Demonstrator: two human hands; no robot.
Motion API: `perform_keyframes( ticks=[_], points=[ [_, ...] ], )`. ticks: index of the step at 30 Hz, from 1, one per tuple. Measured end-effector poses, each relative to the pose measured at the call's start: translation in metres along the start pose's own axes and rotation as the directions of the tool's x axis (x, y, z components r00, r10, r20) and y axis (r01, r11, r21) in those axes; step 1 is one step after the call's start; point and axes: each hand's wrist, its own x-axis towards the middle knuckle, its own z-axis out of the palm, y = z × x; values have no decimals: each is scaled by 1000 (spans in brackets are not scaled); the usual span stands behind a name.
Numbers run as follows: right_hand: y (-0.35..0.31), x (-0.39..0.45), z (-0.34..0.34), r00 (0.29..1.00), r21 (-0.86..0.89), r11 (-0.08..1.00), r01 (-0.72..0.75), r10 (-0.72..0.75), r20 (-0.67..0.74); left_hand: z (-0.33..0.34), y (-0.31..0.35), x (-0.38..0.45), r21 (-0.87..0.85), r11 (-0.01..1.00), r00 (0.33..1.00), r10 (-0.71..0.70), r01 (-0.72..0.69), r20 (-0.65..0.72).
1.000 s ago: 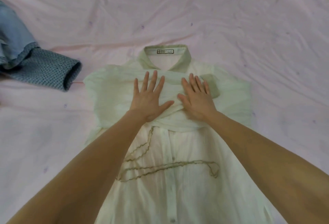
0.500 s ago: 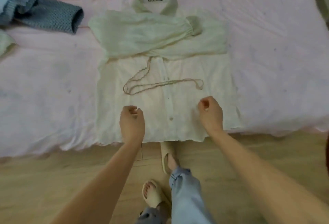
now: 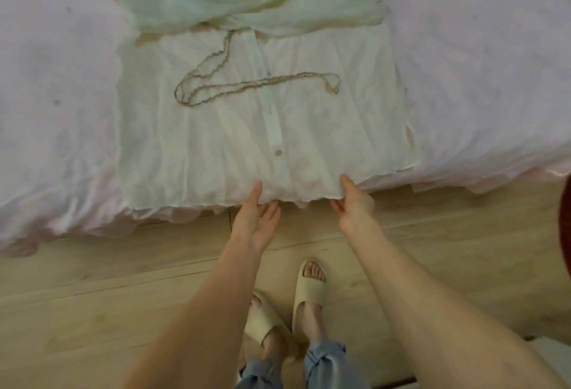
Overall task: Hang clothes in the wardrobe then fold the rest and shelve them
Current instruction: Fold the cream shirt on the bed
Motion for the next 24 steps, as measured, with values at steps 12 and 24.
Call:
perform_keyframes(
  ticks=[12,24],
  points=[
    [-28,-2,-5,998,-46,999,0,-3,-70,-3,-3,-16,-84,996,995,19,-27,-95],
    [-42,-3,-12,987,7,990,141,-140,-76,5,-11,-19,65,986,973,164,-156,-164]
  ],
)
